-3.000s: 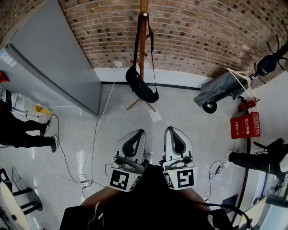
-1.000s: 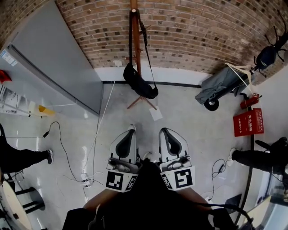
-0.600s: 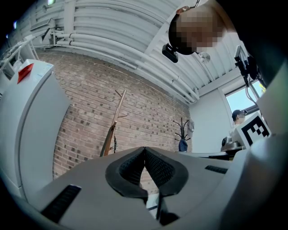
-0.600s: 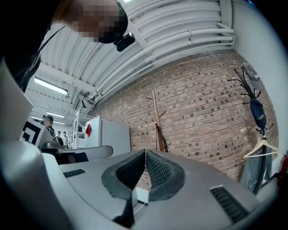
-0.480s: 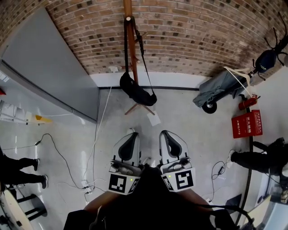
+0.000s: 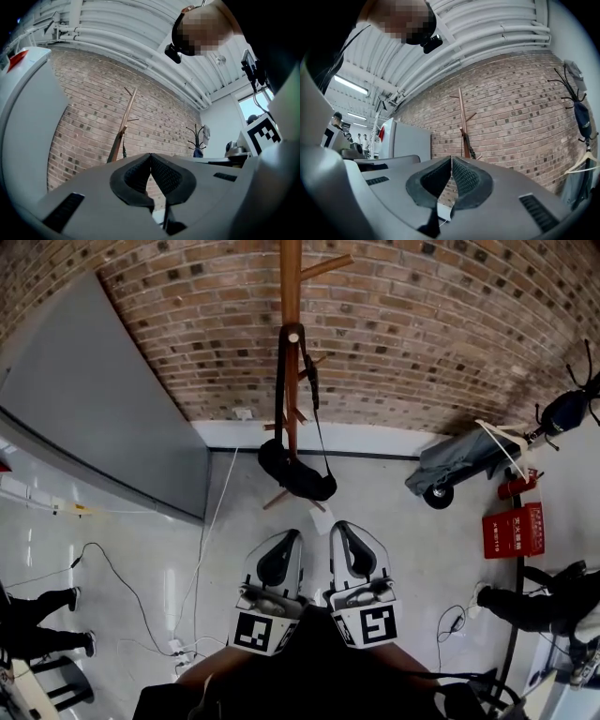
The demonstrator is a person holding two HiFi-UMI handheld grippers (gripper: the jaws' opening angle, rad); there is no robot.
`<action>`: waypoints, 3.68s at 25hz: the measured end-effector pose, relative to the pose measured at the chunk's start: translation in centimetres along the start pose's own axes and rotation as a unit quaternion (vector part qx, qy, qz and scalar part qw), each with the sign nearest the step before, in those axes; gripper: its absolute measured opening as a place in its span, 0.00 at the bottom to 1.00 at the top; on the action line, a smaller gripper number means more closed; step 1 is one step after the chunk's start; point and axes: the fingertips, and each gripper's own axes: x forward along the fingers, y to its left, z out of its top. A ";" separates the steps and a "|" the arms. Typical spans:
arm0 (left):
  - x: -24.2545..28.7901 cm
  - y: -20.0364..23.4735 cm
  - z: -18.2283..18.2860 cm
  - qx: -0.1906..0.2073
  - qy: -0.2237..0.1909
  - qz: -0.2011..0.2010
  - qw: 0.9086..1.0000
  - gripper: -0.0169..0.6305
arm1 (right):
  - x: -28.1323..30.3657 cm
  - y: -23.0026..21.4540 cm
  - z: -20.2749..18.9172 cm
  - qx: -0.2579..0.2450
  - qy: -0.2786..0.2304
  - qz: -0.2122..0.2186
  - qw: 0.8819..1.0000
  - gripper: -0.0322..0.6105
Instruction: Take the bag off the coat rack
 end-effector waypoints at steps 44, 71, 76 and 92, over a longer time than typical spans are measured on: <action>14.0 18.8 1.3 -0.017 0.006 -0.003 1.000 0.05 | 26.2 -3.1 1.1 -0.004 0.000 -0.012 1.000 0.09; 15.4 22.5 2.0 -0.010 -0.002 0.014 1.000 0.05 | 32.2 -5.3 1.5 -0.008 -0.004 -0.030 1.000 0.08; 15.6 22.7 1.9 -0.009 0.001 0.015 1.000 0.05 | 31.7 -4.4 2.9 -0.021 -0.020 -0.021 0.999 0.08; 15.8 21.1 2.1 -0.014 -0.003 0.013 1.000 0.05 | 28.8 -2.3 7.2 -0.025 -0.074 0.006 0.997 0.08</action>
